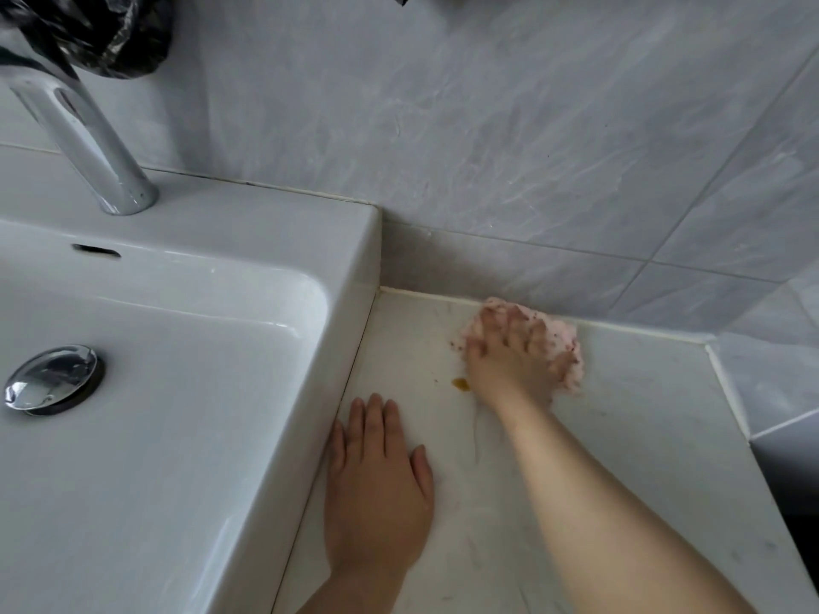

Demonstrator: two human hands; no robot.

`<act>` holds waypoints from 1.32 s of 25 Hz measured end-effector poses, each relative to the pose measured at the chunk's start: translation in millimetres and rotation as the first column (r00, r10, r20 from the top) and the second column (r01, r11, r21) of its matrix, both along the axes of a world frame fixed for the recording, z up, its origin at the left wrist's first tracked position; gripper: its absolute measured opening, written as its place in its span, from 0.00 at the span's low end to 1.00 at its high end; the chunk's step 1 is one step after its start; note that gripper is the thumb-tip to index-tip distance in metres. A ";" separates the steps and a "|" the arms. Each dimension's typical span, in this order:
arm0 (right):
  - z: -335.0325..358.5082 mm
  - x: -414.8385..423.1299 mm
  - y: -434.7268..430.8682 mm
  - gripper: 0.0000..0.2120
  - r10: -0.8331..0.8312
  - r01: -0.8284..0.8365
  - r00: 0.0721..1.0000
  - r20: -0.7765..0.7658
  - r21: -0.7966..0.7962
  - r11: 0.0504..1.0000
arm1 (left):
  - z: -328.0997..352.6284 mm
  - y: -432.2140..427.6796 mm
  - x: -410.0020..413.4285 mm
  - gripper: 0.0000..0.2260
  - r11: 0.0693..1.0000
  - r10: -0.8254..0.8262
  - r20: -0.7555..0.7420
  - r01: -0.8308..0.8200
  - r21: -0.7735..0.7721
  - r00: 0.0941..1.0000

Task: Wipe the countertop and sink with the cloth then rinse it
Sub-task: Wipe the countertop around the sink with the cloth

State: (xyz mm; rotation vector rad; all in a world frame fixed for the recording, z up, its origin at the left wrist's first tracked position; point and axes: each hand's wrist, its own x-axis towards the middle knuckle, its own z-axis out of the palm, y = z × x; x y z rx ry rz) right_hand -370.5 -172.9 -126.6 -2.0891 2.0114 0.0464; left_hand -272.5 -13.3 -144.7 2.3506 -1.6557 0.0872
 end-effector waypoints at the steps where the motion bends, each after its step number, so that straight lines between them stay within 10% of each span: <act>1: 2.4 22.4 5.9 0.26 0.045 -0.045 0.999 0.019 0.014 0.999 | -0.1 0.5 -0.3 0.25 1.000 -0.003 -0.004 0.003 0.003 1.000; 6: 0.1 57.6 0.4 0.25 0.445 -0.449 0.892 0.078 0.051 0.892 | -2.8 -0.5 0.2 0.25 1.000 -0.013 0.000 0.013 0.005 1.000; 13: -2.9 -93.2 -16.0 0.25 -0.195 0.195 0.981 -0.002 0.023 0.980 | 1.1 1.0 -1.1 0.26 0.999 -0.003 0.000 0.003 0.037 1.000; 20: 5.2 32.3 16.2 0.25 0.485 -0.487 0.872 0.069 0.024 0.873 | 0.4 1.3 -0.6 0.24 1.000 -0.016 0.016 0.016 0.016 1.000; 28: 7.3 -154.8 -5.0 0.26 -0.268 0.268 0.963 -0.028 0.020 0.963 | 3.4 2.1 -2.6 0.24 1.000 0.019 0.025 -0.018 -0.022 1.000; 33: -2.6 -23.4 14.5 0.26 0.290 -0.289 0.956 0.054 -0.020 0.957 | 3.0 2.0 -1.9 0.24 1.000 0.016 0.030 -0.015 -0.021 0.999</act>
